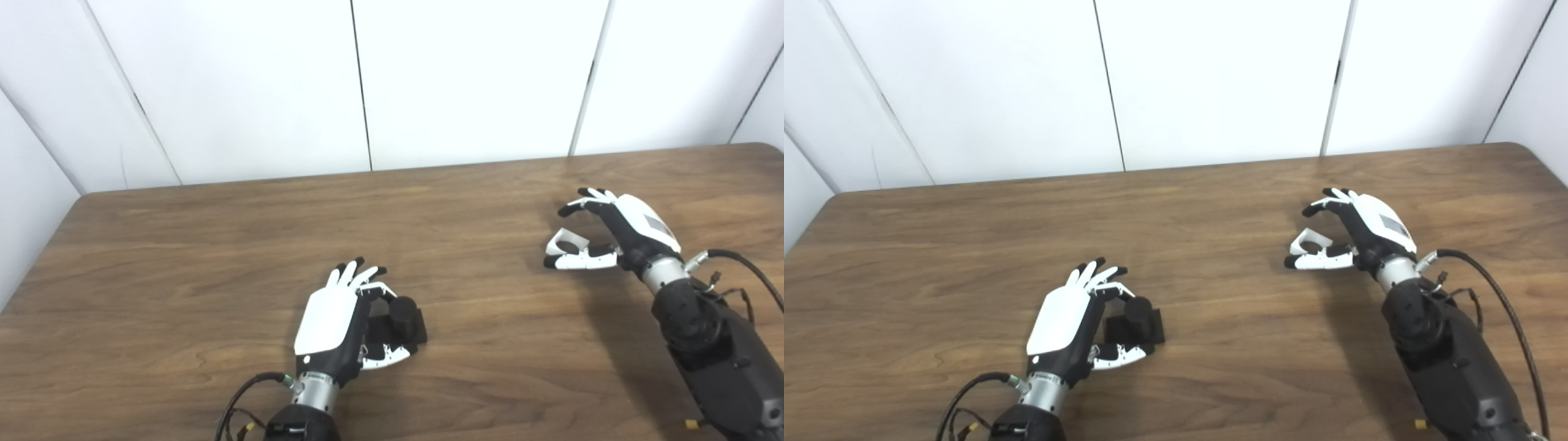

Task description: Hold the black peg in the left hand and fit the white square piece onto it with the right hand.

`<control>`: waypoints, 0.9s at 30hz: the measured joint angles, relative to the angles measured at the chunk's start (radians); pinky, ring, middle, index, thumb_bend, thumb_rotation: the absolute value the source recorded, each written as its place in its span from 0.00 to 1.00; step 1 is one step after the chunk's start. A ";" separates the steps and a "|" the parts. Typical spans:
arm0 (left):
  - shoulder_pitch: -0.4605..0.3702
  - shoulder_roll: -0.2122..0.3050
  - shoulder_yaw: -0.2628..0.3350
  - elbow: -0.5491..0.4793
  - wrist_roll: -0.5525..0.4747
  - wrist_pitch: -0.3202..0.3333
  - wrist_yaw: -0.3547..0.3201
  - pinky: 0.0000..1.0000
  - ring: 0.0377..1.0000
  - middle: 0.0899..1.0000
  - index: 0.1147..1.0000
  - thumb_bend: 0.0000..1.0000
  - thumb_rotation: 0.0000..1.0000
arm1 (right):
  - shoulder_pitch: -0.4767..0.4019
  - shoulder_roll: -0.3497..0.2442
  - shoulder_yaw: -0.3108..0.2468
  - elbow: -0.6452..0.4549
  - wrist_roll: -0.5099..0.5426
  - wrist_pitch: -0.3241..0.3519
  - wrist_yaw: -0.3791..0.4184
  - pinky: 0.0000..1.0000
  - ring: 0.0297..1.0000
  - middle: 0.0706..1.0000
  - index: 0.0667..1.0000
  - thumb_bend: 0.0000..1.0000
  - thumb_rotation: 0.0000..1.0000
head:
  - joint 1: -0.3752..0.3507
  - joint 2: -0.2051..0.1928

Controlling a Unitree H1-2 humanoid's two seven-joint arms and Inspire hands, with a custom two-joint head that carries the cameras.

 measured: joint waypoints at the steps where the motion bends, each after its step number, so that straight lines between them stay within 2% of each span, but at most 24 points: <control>1: 0.000 0.000 0.000 0.000 -0.001 0.000 0.000 1.00 0.98 0.87 0.42 0.52 0.07 | 0.000 0.000 0.000 0.004 0.000 0.000 0.000 0.98 0.99 0.94 0.71 0.92 0.42 | 0.000 0.000; 12: 0.000 0.000 0.001 0.000 -0.007 0.000 0.000 1.00 0.98 0.87 0.42 0.52 0.07 | -0.006 0.000 0.000 0.061 0.002 -0.003 0.000 0.99 0.99 0.93 0.72 0.92 0.42 | 0.002 0.002; 27: 0.000 0.000 0.001 -0.004 -0.008 0.008 -0.007 1.00 0.98 0.86 0.42 0.52 0.08 | -0.007 -0.007 0.002 0.083 0.001 -0.014 -0.002 0.98 0.99 0.93 0.71 0.91 0.42 | -0.002 0.008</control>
